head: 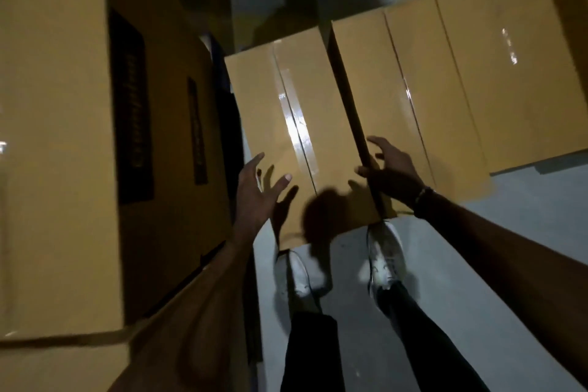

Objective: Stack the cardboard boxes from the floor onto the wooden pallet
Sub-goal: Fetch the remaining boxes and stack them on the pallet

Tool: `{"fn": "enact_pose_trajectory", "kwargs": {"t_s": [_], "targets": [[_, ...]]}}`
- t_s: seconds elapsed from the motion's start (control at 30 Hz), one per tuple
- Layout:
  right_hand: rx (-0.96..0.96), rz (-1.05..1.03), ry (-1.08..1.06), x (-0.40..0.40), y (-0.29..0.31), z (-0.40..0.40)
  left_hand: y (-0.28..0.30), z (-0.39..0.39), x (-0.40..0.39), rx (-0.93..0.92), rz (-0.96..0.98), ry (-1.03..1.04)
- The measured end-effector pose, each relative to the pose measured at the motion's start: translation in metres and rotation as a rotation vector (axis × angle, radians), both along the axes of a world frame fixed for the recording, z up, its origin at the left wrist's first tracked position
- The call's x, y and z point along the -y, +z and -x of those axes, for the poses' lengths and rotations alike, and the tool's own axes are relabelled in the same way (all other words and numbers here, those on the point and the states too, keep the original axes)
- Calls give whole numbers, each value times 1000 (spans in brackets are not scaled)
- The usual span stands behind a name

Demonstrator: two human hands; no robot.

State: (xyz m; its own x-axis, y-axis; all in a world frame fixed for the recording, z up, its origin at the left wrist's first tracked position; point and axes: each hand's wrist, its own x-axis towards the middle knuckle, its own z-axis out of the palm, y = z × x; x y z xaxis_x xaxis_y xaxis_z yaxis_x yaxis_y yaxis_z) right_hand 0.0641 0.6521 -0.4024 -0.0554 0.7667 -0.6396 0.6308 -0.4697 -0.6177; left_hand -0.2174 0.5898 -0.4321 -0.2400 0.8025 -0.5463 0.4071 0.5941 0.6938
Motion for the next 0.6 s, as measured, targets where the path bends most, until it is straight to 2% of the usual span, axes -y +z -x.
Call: {"fn": "enact_pose_trajectory", "kwargs": {"t_s": [0.13, 0.3, 0.47, 0.6], "targets": [[6, -19, 16, -30, -66, 3, -66, 6, -25, -78, -24, -4], [9, 18, 12, -49, -120, 7, -113, 17, -44, -91, -17, 6], [-27, 63, 82, -58, -146, 17, -130, 22, -47, -13, -58, -3], [-116, 62, 31, -53, -187, 8, -124, 26, -47, -7, -49, -34]]}}
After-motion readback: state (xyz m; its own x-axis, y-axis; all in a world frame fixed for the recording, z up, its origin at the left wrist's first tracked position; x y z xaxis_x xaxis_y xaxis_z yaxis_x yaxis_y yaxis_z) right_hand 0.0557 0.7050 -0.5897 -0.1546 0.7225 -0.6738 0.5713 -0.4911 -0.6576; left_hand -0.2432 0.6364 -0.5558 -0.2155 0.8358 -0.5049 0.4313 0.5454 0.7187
